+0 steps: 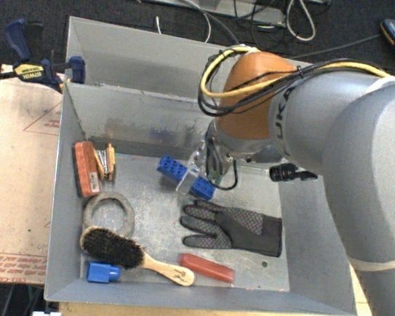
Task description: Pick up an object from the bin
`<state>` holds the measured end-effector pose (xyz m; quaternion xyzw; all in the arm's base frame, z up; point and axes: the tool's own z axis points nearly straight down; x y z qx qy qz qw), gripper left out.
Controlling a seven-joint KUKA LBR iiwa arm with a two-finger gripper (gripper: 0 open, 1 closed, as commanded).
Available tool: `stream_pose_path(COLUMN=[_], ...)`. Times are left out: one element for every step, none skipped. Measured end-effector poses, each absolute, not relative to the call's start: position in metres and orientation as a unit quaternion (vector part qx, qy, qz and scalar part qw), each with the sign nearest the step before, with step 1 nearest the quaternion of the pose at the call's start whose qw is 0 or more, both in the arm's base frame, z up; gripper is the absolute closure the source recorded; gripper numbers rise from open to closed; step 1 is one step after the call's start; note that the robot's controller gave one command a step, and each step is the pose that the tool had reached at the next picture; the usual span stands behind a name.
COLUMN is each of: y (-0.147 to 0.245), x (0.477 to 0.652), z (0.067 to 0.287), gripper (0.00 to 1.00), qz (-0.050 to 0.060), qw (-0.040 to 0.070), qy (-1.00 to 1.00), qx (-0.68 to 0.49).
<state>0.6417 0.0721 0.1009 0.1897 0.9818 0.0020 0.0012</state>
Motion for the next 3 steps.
stream_pose_path(y=[0.073, 0.073, 0.073], x=[0.644, 0.645, 0.645], z=[0.144, 0.180, 0.195], gripper=[1.00, 1.00, 1.00], qz=[0.003, 0.004, 0.004], qw=[0.005, 0.007, 0.008], qy=[0.982, 0.982, 0.982], qx=[0.189, 0.189, 0.188])
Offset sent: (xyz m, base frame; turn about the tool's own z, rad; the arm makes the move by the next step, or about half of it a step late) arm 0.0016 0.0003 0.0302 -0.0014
